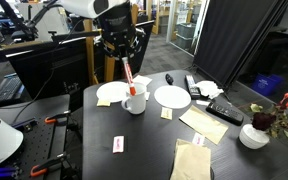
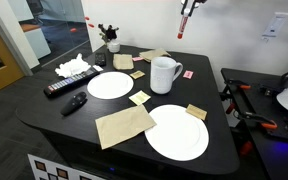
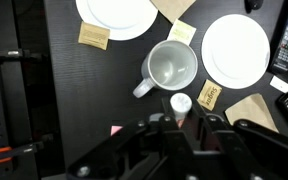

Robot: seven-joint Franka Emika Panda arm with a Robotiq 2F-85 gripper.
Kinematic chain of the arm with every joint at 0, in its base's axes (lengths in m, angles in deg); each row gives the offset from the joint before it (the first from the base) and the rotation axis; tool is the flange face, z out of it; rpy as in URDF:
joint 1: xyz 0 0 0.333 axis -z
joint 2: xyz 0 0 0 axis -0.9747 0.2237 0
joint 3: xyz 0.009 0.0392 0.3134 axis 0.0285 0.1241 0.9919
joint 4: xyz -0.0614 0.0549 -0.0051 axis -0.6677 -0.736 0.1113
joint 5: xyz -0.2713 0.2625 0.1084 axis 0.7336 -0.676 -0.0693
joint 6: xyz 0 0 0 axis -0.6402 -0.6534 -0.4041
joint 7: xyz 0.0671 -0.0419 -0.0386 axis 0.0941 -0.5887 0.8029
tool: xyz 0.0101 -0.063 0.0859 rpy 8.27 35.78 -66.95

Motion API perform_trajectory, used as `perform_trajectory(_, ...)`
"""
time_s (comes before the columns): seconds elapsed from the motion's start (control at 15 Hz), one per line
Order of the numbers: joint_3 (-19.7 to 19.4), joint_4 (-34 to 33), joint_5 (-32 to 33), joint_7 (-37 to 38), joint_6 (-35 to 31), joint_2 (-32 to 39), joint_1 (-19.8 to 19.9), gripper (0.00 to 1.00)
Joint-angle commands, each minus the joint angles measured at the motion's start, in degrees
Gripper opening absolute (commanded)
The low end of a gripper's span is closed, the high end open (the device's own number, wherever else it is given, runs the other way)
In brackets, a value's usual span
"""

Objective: Remove the marker from the mug cup and place it on the table

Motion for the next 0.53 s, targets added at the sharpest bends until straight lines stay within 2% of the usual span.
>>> perform_trajectory(0.0,-0.6,-3.2,1.8,4.2,-2.6,5.5,1.4,0.05)
perform_trajectory(0.47,-2.8,-10.7,2.5,7.3,-6.6,17.6,0.7,0.05)
